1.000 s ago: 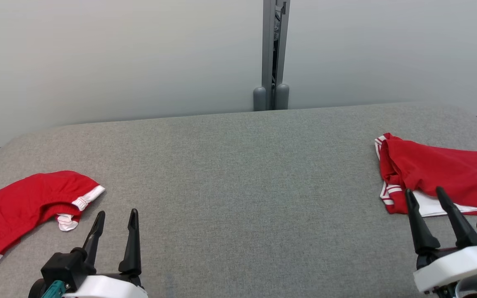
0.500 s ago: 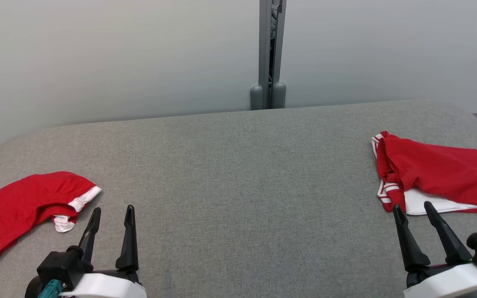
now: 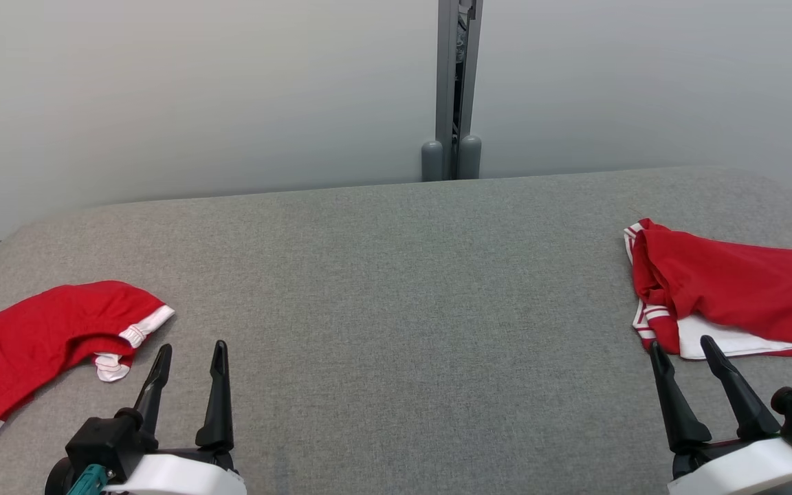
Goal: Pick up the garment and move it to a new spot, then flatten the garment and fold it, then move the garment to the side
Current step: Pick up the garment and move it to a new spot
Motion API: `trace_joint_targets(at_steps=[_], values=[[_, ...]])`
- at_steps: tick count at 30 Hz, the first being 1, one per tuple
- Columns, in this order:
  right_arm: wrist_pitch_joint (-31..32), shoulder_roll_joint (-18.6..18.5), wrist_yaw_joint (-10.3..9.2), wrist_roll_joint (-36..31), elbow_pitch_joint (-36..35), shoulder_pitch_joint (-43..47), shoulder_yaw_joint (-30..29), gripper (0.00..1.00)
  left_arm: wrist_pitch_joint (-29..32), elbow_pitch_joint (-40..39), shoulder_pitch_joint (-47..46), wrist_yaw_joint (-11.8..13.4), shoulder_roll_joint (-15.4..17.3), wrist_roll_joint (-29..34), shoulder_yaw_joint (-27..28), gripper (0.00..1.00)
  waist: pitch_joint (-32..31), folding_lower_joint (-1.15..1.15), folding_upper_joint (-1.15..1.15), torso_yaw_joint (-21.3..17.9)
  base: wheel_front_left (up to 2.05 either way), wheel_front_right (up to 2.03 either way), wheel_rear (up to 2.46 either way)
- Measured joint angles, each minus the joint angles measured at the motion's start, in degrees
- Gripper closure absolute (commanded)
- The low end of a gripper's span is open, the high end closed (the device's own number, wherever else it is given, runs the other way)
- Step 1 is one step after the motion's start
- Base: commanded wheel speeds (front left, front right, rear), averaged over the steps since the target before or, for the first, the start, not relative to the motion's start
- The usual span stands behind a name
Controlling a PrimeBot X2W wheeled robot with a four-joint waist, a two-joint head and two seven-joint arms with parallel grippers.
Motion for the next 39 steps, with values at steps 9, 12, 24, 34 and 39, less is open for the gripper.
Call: trace_joint_targets(at_steps=[9,12,24,34,39], values=[[0.5,-0.2,0.0,-0.1,-0.3,0.0,0.6,0.0,0.0,0.1,-0.2,-0.2,-0.1,0.1,-0.2,0.0,0.2,0.0,0.0,1.1,0.0,0.0,0.0],[0.6,-0.3,-0.01,-0.1,-0.4,0.0,0.9,0.0,0.0,0.2,-0.4,-0.2,0.0,0.1,-0.2,0.0,0.3,0.0,0.0,2.5,0.0,0.0,0.0],[0.7,0.0,-0.01,0.2,0.0,-0.1,2.8,0.0,0.8,0.2,-1.1,0.3,0.6,0.0,0.0,0.0,0.4,0.0,0.0,13.7,0.0,0.0,0.0],[0.0,0.3,-0.01,0.5,1.5,-1.3,4.4,0.0,1.0,-0.2,-1.2,0.6,1.2,-0.6,0.5,0.0,0.9,0.0,0.0,22.1,0.0,0.0,0.0],[-0.1,0.1,-0.01,0.5,1.5,-2.1,4.9,0.0,3.3,-0.2,-2.6,1.8,2.0,-1.3,1.9,0.0,2.3,0.0,0.0,22.3,0.0,0.0,0.0]])
